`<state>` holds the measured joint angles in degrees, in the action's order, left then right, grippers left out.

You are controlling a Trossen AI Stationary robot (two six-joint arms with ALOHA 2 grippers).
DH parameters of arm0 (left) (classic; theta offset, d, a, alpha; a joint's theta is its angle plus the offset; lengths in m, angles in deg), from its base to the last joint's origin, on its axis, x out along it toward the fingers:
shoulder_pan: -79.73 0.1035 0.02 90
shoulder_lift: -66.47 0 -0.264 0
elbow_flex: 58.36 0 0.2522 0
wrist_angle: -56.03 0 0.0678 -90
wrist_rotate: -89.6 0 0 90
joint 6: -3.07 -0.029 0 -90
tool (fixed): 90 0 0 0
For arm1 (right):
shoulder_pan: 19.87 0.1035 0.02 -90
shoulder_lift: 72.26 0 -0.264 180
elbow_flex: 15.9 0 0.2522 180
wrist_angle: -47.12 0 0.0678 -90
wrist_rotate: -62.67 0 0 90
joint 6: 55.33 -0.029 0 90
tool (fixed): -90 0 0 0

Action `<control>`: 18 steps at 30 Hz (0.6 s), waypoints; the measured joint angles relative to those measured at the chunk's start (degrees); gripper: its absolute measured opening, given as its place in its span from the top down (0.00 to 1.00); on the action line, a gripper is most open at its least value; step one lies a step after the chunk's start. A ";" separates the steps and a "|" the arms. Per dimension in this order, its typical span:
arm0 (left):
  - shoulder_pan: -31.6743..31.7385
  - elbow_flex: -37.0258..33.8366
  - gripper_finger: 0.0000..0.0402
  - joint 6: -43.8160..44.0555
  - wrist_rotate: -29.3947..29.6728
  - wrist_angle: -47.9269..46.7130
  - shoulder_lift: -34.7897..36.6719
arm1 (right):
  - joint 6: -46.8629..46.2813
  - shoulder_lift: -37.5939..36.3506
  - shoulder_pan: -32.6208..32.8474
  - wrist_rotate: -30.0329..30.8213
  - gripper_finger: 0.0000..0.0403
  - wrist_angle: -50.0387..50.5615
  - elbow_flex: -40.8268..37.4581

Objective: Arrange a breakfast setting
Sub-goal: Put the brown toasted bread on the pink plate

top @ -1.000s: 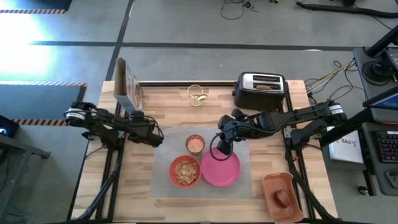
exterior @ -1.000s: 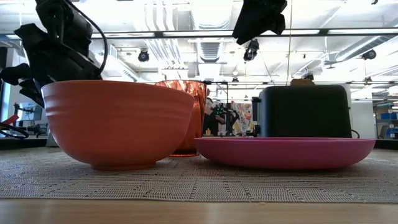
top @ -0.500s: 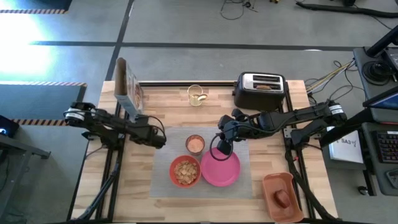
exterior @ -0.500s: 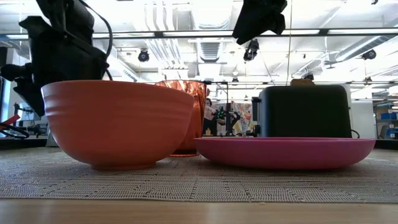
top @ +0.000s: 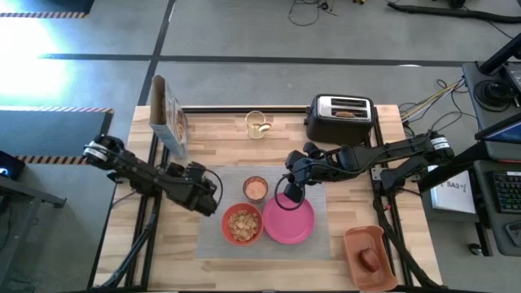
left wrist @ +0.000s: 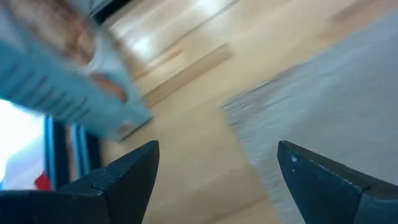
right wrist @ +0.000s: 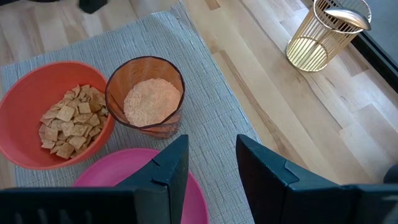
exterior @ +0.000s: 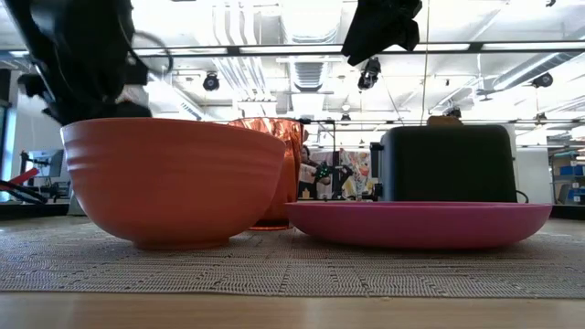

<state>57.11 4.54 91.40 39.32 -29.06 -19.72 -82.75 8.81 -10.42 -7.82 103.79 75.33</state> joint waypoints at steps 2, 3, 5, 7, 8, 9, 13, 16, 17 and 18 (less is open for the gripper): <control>-2.21 1.73 0.23 -2.25 2.08 0.14 0.04 | 0.00 0.00 0.02 0.00 0.69 0.00 0.00; -3.36 2.48 0.23 -3.39 3.14 0.13 0.15 | 0.01 0.00 0.00 0.00 0.69 0.00 0.00; -5.53 3.89 0.23 -6.09 4.92 0.12 0.90 | 0.01 0.00 0.01 0.00 0.69 0.00 0.00; -7.46 5.02 0.23 -9.50 5.77 0.14 2.45 | 0.01 0.02 0.02 0.00 0.69 0.00 0.00; -8.31 5.44 0.23 -11.16 5.78 0.19 3.58 | 0.00 0.00 0.00 0.00 0.69 0.00 -0.02; -9.27 5.67 0.23 -12.74 5.81 0.42 4.86 | 0.00 0.00 0.02 0.00 0.69 0.00 0.00; -12.76 5.05 0.23 -18.41 6.05 5.19 10.64 | 0.01 0.01 0.01 0.00 0.69 0.00 0.00; -14.96 3.59 0.23 -23.16 6.28 8.88 15.55 | 0.02 0.00 0.00 0.00 0.69 0.00 0.00; -15.55 3.22 0.23 -24.50 6.30 9.89 17.18 | 0.00 0.01 0.01 0.00 0.69 0.00 -0.01; -16.13 2.90 0.23 -25.71 6.42 10.62 18.79 | 0.01 0.00 0.00 0.00 0.69 0.00 0.00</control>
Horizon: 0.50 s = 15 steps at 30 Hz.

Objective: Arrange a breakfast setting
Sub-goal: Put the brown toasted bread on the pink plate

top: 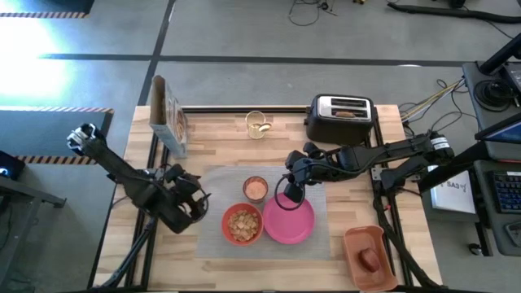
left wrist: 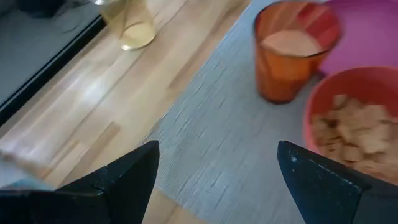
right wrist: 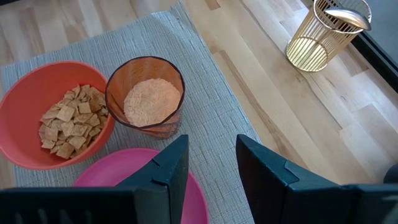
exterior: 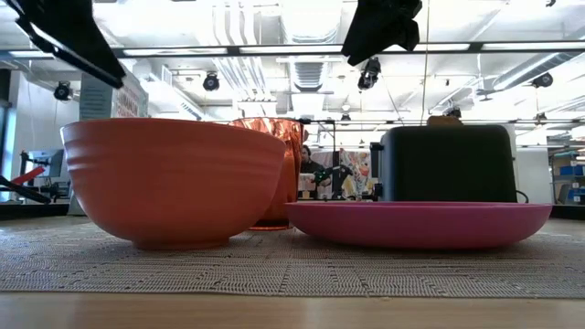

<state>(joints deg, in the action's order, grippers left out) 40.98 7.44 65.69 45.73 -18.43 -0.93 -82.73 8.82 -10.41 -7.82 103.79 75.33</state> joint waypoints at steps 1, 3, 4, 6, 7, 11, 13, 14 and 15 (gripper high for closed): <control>-0.64 -0.33 0.23 -1.25 0.17 0.68 1.55 | -0.02 0.01 0.01 0.00 0.69 0.00 0.00; -2.09 -0.94 0.23 -4.04 1.40 2.23 4.43 | -0.01 0.01 0.01 0.00 0.69 0.00 0.00; -2.86 -1.31 0.23 -5.59 2.13 3.26 5.68 | -0.01 0.00 0.02 0.00 0.69 0.00 0.00; -4.55 -2.57 0.23 -9.22 3.69 6.17 7.86 | -0.02 0.00 0.02 0.00 0.69 0.00 0.00; -5.32 -3.39 0.23 -11.40 4.42 8.28 8.79 | -0.02 0.01 0.01 0.00 0.69 0.00 -0.01; -6.36 -7.06 0.23 -17.23 8.70 14.28 12.01 | -0.02 0.02 0.02 0.00 0.69 0.00 0.00; -5.94 -8.66 0.23 -17.43 10.31 14.18 13.80 | -0.02 0.00 0.02 0.00 0.69 0.00 0.00; -5.77 -9.16 0.24 -17.49 10.56 14.43 14.51 | -0.01 0.00 0.00 0.00 0.69 0.00 0.00; -5.61 -9.67 0.24 -17.41 10.96 14.68 15.14 | -0.02 0.02 0.01 0.00 0.69 -0.01 -0.01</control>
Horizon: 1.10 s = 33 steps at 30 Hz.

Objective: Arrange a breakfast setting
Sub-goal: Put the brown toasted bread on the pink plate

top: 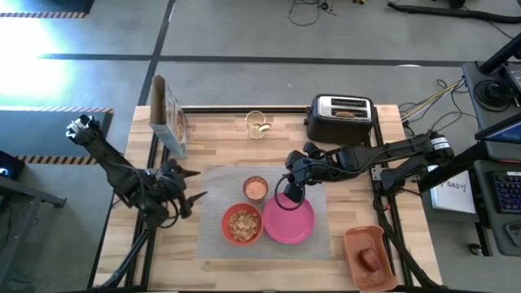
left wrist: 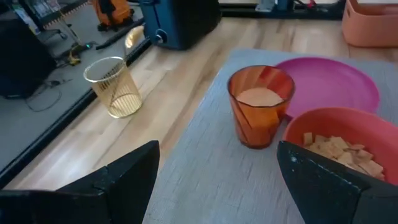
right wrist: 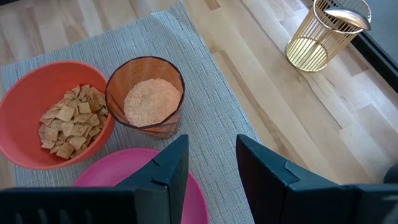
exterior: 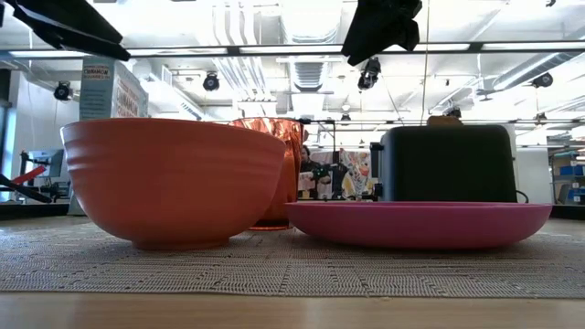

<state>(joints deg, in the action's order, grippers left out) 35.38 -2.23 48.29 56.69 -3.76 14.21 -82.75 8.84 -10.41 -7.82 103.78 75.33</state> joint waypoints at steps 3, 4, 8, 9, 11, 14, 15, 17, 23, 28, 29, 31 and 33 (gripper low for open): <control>0.07 -0.94 0.24 0.32 1.34 0.05 1.72 | 0.01 -0.02 0.00 0.00 0.69 0.01 0.01; 0.10 -1.15 0.24 0.32 2.23 0.00 2.28 | 0.02 0.00 -0.01 0.00 0.69 0.01 0.01; 0.10 -1.70 0.24 -0.07 3.93 -0.61 4.79 | 7.16 -0.02 -0.22 0.51 0.69 -1.83 0.01; 0.11 -1.70 0.24 -0.32 4.00 -0.58 5.43 | 8.17 -0.01 -0.24 0.52 0.69 -2.82 0.01; 0.09 -1.70 0.24 -0.98 4.07 -0.56 6.45 | 8.44 0.00 -0.25 0.52 0.69 -4.79 0.00; 0.08 -1.70 0.24 -1.95 3.46 -0.50 7.47 | 7.96 0.00 -0.25 0.50 0.69 -7.84 -0.02; 0.08 -1.70 0.24 -2.48 2.99 -0.37 7.60 | 7.93 -0.02 -0.25 0.50 0.69 -8.67 0.01; 0.02 -1.77 0.24 -3.69 1.60 0.45 7.49 | 7.93 -0.02 -0.25 0.50 0.69 -10.53 0.01; -0.45 -2.10 0.24 -8.08 -0.55 0.46 6.82 | 7.69 -0.02 -0.25 0.04 0.69 -16.61 -0.01; -0.49 -2.14 0.24 -10.76 -1.11 0.49 8.18 | 6.83 -0.02 -0.23 0.00 0.69 -19.67 0.01; -0.49 -2.14 0.24 -11.00 -1.11 0.49 8.37 | 5.54 -0.02 -0.25 0.00 0.69 -19.99 0.00; -0.65 -2.12 0.24 -11.69 -1.11 0.51 8.65 | 4.24 -0.02 -0.25 -0.03 0.69 -21.06 -0.01; -0.85 -2.29 0.24 -12.54 -1.10 0.61 8.97 | 4.21 -0.02 -0.25 -0.01 0.69 -21.63 -0.01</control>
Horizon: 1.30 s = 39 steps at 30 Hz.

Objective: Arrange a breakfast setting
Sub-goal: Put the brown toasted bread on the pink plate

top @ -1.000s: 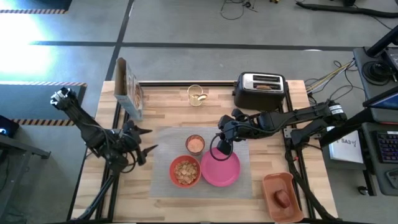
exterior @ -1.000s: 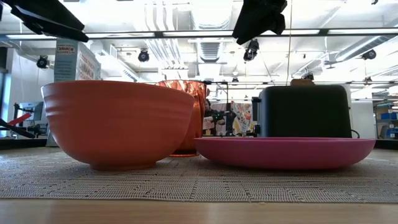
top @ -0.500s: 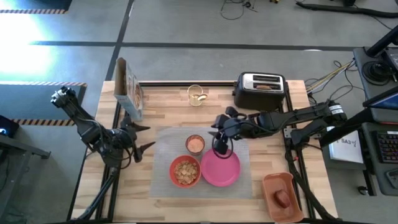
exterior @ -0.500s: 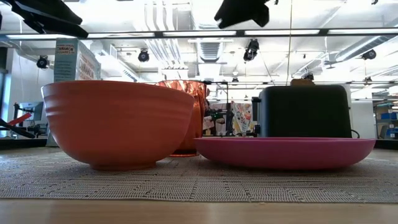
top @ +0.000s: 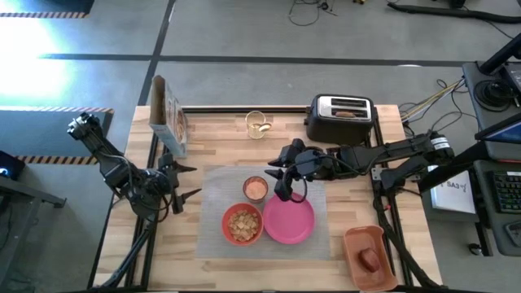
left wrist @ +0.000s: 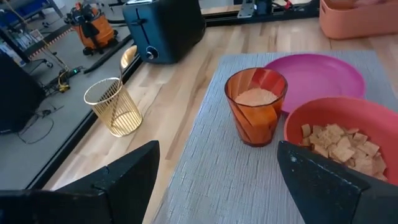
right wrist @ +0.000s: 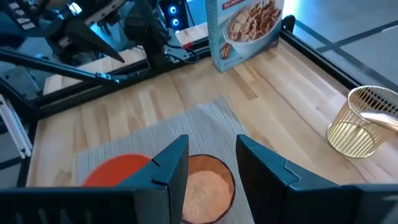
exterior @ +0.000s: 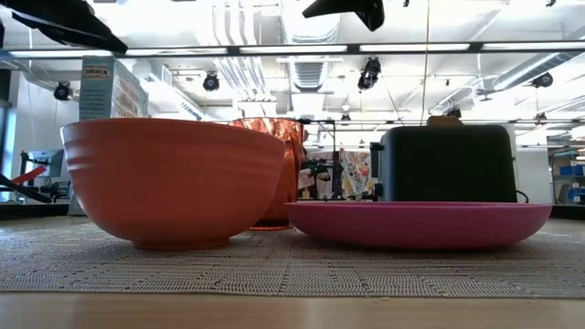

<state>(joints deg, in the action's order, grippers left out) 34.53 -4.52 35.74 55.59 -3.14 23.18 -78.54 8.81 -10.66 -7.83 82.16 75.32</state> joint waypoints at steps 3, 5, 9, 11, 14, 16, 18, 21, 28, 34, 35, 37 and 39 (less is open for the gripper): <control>-0.14 -0.18 0.24 -1.17 0.03 -0.24 0.63 | 0.38 0.00 0.02 -0.15 0.69 0.42 0.01; -0.14 -0.18 0.24 -1.99 0.23 -0.28 1.22 | 0.84 0.26 0.00 -0.36 0.69 0.44 -0.01; -0.12 -0.18 0.24 -2.21 0.35 -0.26 2.22 | -4.60 0.18 -1.75 0.19 0.69 4.51 0.01; -0.12 -0.18 0.24 -2.21 0.43 -0.09 2.51 | -8.17 -0.53 -4.24 0.46 0.69 10.94 0.01; -0.10 -0.18 0.24 -2.21 0.49 0.00 2.96 | -14.33 -2.42 -9.70 0.35 0.69 23.20 0.01; -0.07 -0.18 0.24 -2.20 0.53 0.02 3.16 | -16.98 -3.75 -14.28 -1.25 0.69 31.74 0.01; -0.07 -0.18 0.24 -2.12 0.53 0.04 3.22 | -17.72 -5.08 -19.28 -3.50 0.69 37.94 0.01; -0.07 -0.18 0.24 -1.65 0.53 0.24 3.15 | -15.89 -7.22 -26.62 -6.57 0.69 43.02 0.01; -0.07 -0.18 0.24 -0.46 2.05 0.41 3.24 | -4.31 -9.56 -37.78 -9.45 0.69 44.85 0.01; -0.07 -0.18 0.24 -0.46 3.61 0.38 3.64 | 7.16 -7.46 -42.60 -7.61 0.69 50.59 3.36; -0.07 -0.18 0.24 -0.46 3.67 0.38 3.73 | 9.07 -6.77 -42.91 -6.52 0.69 51.91 4.46; -0.07 -0.18 0.24 -0.46 4.10 0.37 3.76 | 13.01 -4.97 -43.20 -3.84 0.69 54.70 7.40; -0.07 -0.18 0.24 -0.44 4.12 0.36 3.76 | 16.64 -3.02 -43.21 -1.14 0.69 57.75 10.36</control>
<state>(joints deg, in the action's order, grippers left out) 34.46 -4.70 35.30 59.71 -2.78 26.94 -61.90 5.79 -53.87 -8.97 139.91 85.68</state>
